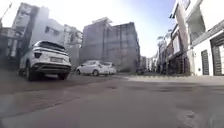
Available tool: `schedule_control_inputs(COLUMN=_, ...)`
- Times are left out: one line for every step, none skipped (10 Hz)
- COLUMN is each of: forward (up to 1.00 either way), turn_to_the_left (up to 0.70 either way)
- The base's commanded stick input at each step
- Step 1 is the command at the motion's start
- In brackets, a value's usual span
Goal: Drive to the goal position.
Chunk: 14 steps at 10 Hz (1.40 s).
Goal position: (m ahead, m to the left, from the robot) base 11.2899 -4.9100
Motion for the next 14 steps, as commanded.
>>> schedule_control_inputs(forward=1.00, turn_to_the_left=-0.40)
schedule_control_inputs(forward=1.00, turn_to_the_left=-0.40)
schedule_control_inputs(forward=1.00, turn_to_the_left=-0.40)
schedule_control_inputs(forward=1.00, turn_to_the_left=-0.40)
schedule_control_inputs(forward=1.00, turn_to_the_left=-0.40)
schedule_control_inputs(forward=1.00, turn_to_the_left=-0.40)
schedule_control_inputs(forward=1.00, turn_to_the_left=-0.40)
schedule_control_inputs(forward=1.00, turn_to_the_left=-0.09)
schedule_control_inputs(forward=1.00, turn_to_the_left=0.00)
schedule_control_inputs(forward=1.00, turn_to_the_left=0.00)
schedule_control_inputs(forward=1.00, turn_to_the_left=0.00)
schedule_control_inputs(forward=1.00, turn_to_the_left=0.00)
schedule_control_inputs(forward=1.00, turn_to_the_left=0.00)
schedule_control_inputs(forward=1.00, turn_to_the_left=0.00)
